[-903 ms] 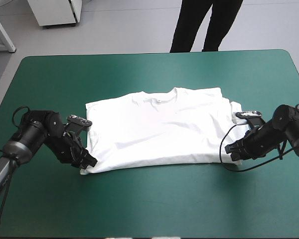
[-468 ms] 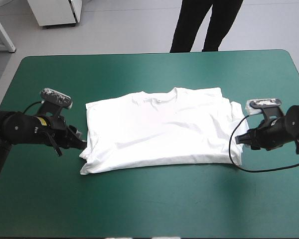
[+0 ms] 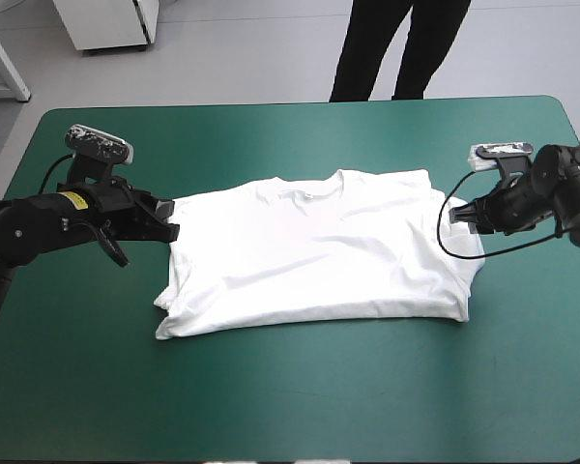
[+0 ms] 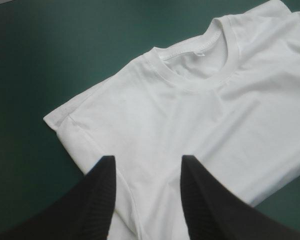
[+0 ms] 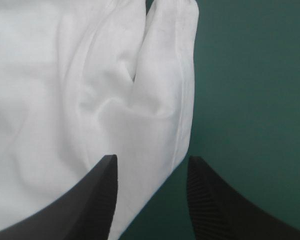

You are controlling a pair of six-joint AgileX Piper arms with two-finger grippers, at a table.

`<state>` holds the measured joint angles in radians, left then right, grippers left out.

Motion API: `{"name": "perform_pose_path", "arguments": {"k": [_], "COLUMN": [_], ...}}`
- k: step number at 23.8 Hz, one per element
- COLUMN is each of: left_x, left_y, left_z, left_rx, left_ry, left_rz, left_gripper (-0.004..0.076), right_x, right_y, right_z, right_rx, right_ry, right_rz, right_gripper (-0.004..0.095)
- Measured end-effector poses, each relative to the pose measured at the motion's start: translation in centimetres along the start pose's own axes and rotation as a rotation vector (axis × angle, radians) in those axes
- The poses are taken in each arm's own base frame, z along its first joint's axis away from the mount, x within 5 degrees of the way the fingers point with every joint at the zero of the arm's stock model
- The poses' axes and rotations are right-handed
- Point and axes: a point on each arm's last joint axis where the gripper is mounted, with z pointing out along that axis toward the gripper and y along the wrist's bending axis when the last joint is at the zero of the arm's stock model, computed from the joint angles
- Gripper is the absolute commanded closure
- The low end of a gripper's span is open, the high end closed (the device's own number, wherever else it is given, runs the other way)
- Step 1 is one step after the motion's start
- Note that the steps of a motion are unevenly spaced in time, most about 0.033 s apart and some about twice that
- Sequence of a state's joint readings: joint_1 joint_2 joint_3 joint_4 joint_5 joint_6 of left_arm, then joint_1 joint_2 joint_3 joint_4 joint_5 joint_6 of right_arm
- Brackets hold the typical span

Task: Fold the cloth

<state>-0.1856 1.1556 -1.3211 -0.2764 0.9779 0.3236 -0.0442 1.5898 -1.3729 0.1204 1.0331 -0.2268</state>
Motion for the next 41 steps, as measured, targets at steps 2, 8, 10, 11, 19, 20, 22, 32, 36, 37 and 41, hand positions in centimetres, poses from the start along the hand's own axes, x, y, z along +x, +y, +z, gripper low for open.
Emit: {"name": "perform_pose_path", "arguments": {"k": [2,8,10,11,19,20,22,32,36,37,41], "left_x": [0.0,-0.1,0.0,0.0,0.2,0.3,0.3,-0.8,-0.5,-0.5,-0.5], "left_y": [0.0,-0.1,-0.1,-0.1,-0.2,-0.2,-0.3,-0.5,-0.6,-0.6,-0.6], "left_z": [0.3,0.8,0.9,1.0,1.0,0.9,0.7,-0.7,-0.8,-0.8,-0.8], "left_rx": [0.003,0.032,0.036,0.037,0.047,0.053,0.057,0.06,0.072,0.073,0.076], "left_ry": [0.006,0.015,0.022,0.026,0.055,0.068,0.075,0.053,0.086,0.088,0.092], "left_rz": [-0.002,-0.001,0.001,0.001,0.002,0.002,0.005,0.022,0.023,0.024,0.023], "left_gripper": [0.0413,0.0413,0.0413,0.0413,0.0413,0.0413,0.0413,0.0416,0.0416,0.0416,0.0416], "right_x": [-1.0,-2.6,-2.8,-2.8,-2.7,-2.4,-2.1,-2.1,-3.4,-3.8,-4.6], "right_y": [-0.3,-0.8,-1.0,-1.1,-2.1,-2.7,-3.1,-2.3,-0.5,-0.1,1.9], "right_z": [1.3,5.2,6.3,6.8,9.9,10.4,11.1,11.3,8.3,7.5,5.6], "right_rx": [-0.008,-0.033,-0.036,-0.036,-0.036,-0.036,-0.039,-0.157,-0.162,-0.163,-0.202], "right_ry": [0.019,0.1,0.121,0.132,0.188,0.207,0.237,0.255,0.192,0.168,0.113], "right_rz": [0.005,0.006,0.007,0.008,0.042,0.061,0.082,0.086,0.031,0.021,-0.011], "right_gripper": [0.0474,0.0357,0.0343,0.0344,0.0348,0.036,0.0546,0.0921,0.0921,0.0921,0.0921]}}
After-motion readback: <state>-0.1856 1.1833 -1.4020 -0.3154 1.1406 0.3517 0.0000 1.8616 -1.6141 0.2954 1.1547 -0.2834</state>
